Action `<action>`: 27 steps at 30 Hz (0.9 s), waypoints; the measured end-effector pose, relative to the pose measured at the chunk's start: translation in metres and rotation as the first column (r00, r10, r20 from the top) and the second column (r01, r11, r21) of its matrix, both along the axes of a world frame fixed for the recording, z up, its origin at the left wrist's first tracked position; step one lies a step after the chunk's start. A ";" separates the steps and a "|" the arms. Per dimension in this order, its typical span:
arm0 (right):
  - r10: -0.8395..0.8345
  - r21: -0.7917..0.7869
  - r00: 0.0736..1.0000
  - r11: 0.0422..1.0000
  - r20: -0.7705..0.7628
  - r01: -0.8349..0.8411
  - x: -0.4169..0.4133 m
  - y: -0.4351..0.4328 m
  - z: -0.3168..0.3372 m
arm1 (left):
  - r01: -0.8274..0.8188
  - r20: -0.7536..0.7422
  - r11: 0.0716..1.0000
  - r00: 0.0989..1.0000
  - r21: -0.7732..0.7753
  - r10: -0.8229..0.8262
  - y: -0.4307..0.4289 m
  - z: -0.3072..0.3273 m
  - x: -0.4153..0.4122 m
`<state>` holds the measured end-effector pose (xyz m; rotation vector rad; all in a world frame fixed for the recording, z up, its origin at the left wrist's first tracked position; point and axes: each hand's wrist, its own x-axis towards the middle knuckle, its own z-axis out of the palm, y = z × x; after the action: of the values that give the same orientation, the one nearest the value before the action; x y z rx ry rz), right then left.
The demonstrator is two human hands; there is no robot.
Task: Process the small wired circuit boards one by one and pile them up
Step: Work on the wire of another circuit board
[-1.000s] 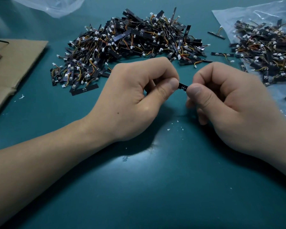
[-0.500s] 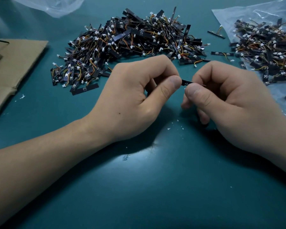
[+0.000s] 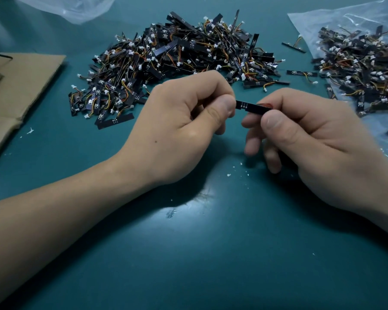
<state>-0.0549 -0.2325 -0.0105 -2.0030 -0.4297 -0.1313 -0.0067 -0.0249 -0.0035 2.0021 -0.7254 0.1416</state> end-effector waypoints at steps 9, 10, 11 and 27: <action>-0.171 -0.089 0.981 0.980 0.095 0.179 0.002 0.000 0.002 | -0.039 0.193 0.978 0.981 0.205 -0.001 -0.002 -0.002 -0.004; -0.183 -0.138 0.973 0.970 0.144 0.202 0.001 0.001 0.002 | -0.054 0.223 0.966 0.975 0.252 -0.003 -0.002 -0.003 -0.004; -0.184 -0.170 0.965 0.961 0.186 0.216 0.000 0.002 0.003 | -0.066 0.244 0.960 0.970 0.273 -0.003 -0.002 -0.003 -0.003; -0.216 -0.182 0.969 0.955 0.119 0.235 0.002 0.002 0.003 | -0.050 0.202 0.993 0.979 0.105 0.028 -0.003 0.000 -0.006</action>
<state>-0.0529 -0.2303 -0.0071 -2.2430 -0.2818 -0.3425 -0.0126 -0.0277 -0.0036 2.1279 -0.8362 0.3371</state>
